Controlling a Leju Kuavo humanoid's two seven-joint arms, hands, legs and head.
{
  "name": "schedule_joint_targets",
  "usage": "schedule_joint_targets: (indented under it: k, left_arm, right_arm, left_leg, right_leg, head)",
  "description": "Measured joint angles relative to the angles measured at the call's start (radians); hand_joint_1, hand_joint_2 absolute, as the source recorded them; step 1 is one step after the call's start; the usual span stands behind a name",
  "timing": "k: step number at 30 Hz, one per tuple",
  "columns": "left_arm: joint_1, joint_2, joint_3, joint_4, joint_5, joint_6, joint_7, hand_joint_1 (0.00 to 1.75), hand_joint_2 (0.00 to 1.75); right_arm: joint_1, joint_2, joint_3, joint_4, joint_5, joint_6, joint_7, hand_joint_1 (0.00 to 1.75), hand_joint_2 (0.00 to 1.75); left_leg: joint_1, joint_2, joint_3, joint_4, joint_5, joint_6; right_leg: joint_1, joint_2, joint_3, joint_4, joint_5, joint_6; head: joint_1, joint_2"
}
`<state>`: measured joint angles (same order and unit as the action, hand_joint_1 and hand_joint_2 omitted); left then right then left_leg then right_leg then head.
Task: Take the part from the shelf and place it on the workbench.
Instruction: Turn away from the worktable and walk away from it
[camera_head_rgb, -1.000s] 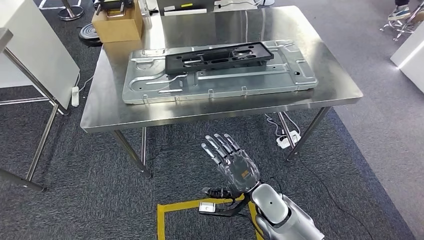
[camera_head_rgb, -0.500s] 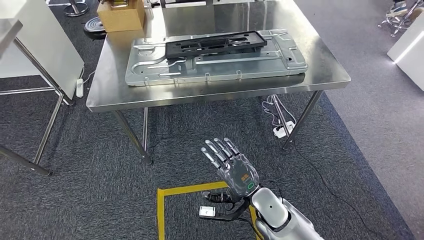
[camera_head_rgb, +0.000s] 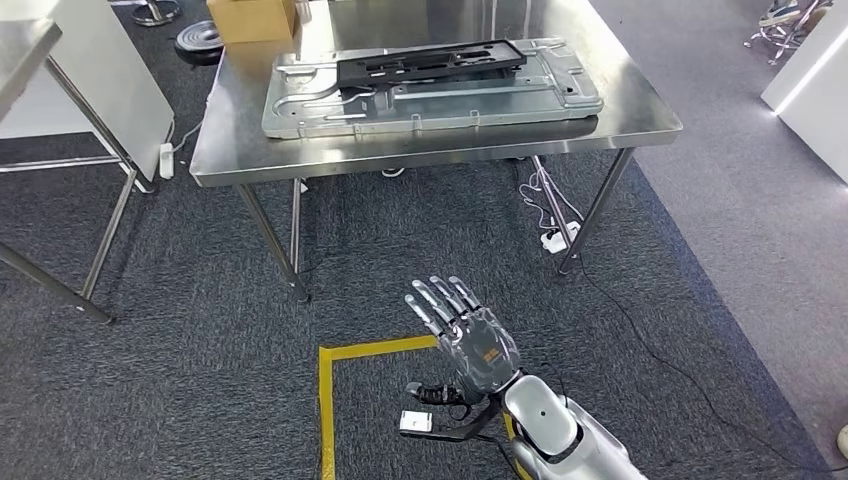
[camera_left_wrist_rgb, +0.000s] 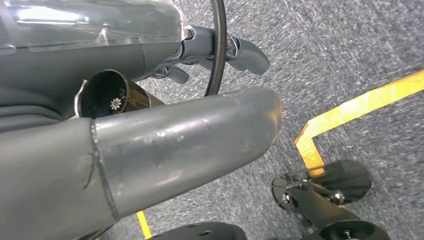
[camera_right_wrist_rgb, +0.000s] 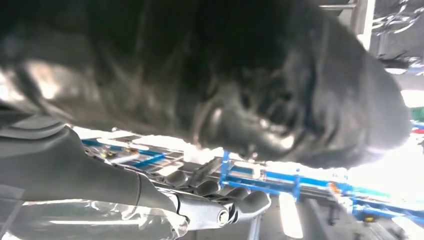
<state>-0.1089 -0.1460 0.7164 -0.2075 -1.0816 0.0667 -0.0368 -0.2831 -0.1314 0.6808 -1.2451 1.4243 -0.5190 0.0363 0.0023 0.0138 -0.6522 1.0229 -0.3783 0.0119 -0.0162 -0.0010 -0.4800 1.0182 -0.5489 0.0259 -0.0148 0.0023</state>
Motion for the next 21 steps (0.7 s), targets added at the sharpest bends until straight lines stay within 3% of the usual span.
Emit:
schedule_joint_targets:
  k: [2, 3, 5, 7, 8, 9, 10, 12, 14, 15, 19, 21]
  left_arm:
    - [0.001, 0.0, 0.0, 0.0, 0.0, 0.0, -0.004, 0.0, 0.0]
    - [0.002, 0.0, 0.0, 0.0, 0.0, 0.0, -0.007, 0.0, 0.0]
    - [0.005, -0.001, 0.0, 0.0, 0.0, -0.002, -0.011, 0.0, 0.0]
    - [0.005, -0.002, 0.0, 0.0, 0.001, -0.004, -0.012, 0.0, 0.0]
    - [0.005, -0.002, 0.0, 0.0, 0.002, -0.004, -0.012, 0.0, 0.0]
    - [0.005, -0.002, 0.0, 0.0, 0.002, -0.005, -0.012, 0.0, 0.0]
    - [0.006, -0.002, 0.0, 0.0, 0.002, -0.005, -0.012, 0.0, 0.0]
    - [0.006, -0.002, 0.0, 0.0, 0.002, -0.005, -0.012, 0.0, 0.0]
    - [0.005, -0.001, 0.0, 0.0, 0.002, -0.006, -0.012, 0.0, 0.0]
    - [0.004, -0.001, 0.0, 0.0, 0.002, -0.006, -0.012, 0.0, 0.0]
    - [0.008, -0.004, 0.0, 0.0, 0.0, -0.01, -0.012, 0.0, 0.0]
    - [0.01, -0.004, 0.0, 0.0, -0.001, -0.011, -0.012, 0.0, 0.0]
  right_arm:
    - [0.002, 0.0, 0.0, 0.0, -0.001, 0.0, 0.0, 0.0, 0.0]
    - [0.003, 0.0, 0.0, 0.0, -0.002, 0.001, -0.001, 0.0, 0.0]
    - [0.005, 0.002, 0.0, 0.0, -0.003, 0.001, -0.001, 0.0, 0.0]
    - [0.008, 0.003, 0.0, 0.0, -0.003, 0.001, -0.002, 0.0, 0.0]
    - [0.01, 0.003, 0.0, 0.001, -0.003, 0.001, -0.002, 0.0, 0.0]
    - [0.013, 0.003, 0.0, 0.001, -0.003, 0.0, -0.002, 0.0, 0.0]
    - [0.015, 0.003, 0.0, 0.001, -0.003, 0.0, -0.002, 0.0, 0.0]
    - [0.018, 0.003, 0.0, 0.001, -0.003, 0.0, -0.002, 0.0, 0.0]
    - [0.018, 0.003, 0.0, 0.0, -0.004, 0.0, -0.002, 0.0, 0.0]
    - [0.018, 0.003, -0.001, 0.0, -0.004, 0.0, -0.002, 0.0, 0.0]
    - [0.022, 0.002, -0.003, 0.0, -0.004, -0.001, -0.002, 0.0, 0.0]
    - [0.023, 0.002, -0.005, 0.0, -0.004, -0.001, -0.002, 0.0, 0.0]
  left_leg:
    - [0.004, 0.0, -0.006, -0.003, 0.012, -0.014]
    - [0.006, -0.002, -0.013, 0.004, 0.0, -0.02]
    - [0.01, -0.004, -0.039, 0.069, -0.083, -0.029]
    - [0.01, -0.005, -0.069, 0.192, -0.18, -0.036]
    - [0.01, -0.005, -0.076, 0.248, -0.194, -0.038]
    - [0.01, -0.005, -0.071, 0.278, -0.184, -0.038]
    - [0.01, -0.005, -0.047, 0.272, -0.158, -0.036]
    - [0.009, -0.006, 0.051, 0.159, -0.117, -0.026]
    - [0.004, -0.007, 0.147, 0.017, -0.128, -0.014]
    - [0.002, -0.007, 0.17, -0.024, -0.139, -0.008]
    - [0.0, -0.005, 0.17, -0.048, -0.143, 0.0]
    - [-0.003, -0.005, 0.165, -0.046, -0.137, 0.007]
  right_leg:
    - [0.002, -0.001, -0.01, -0.012, 0.009, -0.018]
    - [0.001, -0.002, -0.02, -0.014, 0.019, -0.029]
    - [-0.001, -0.004, -0.047, -0.017, 0.046, -0.044]
    - [0.002, -0.004, -0.076, -0.016, 0.07, -0.048]
    - [0.003, -0.004, -0.091, -0.016, 0.082, -0.048]
    - [0.005, -0.005, -0.105, -0.014, 0.092, -0.047]
    - [0.005, -0.005, -0.117, -0.013, 0.102, -0.045]
    - [0.006, -0.004, -0.135, -0.011, 0.117, -0.04]
    - [0.009, -0.005, -0.143, -0.007, 0.129, -0.031]
    - [0.01, -0.006, -0.145, -0.007, 0.134, -0.025]
    - [0.014, -0.007, -0.151, -0.008, 0.127, -0.035]
    - [0.011, -0.004, -0.151, -0.014, 0.15, -0.024]
  head:
    - [0.0, 0.0]
    - [0.0, 0.0]
    - [0.0, 0.0]
    - [0.0, 0.0]
    - [0.0, 0.0]
    - [0.0, 0.0]
    - [0.0, 0.0]
    - [-0.001, 0.0]
    - [0.0, 0.0]
    - [0.0, 0.0]
    - [0.0, 0.0]
    - [0.0, 0.0]
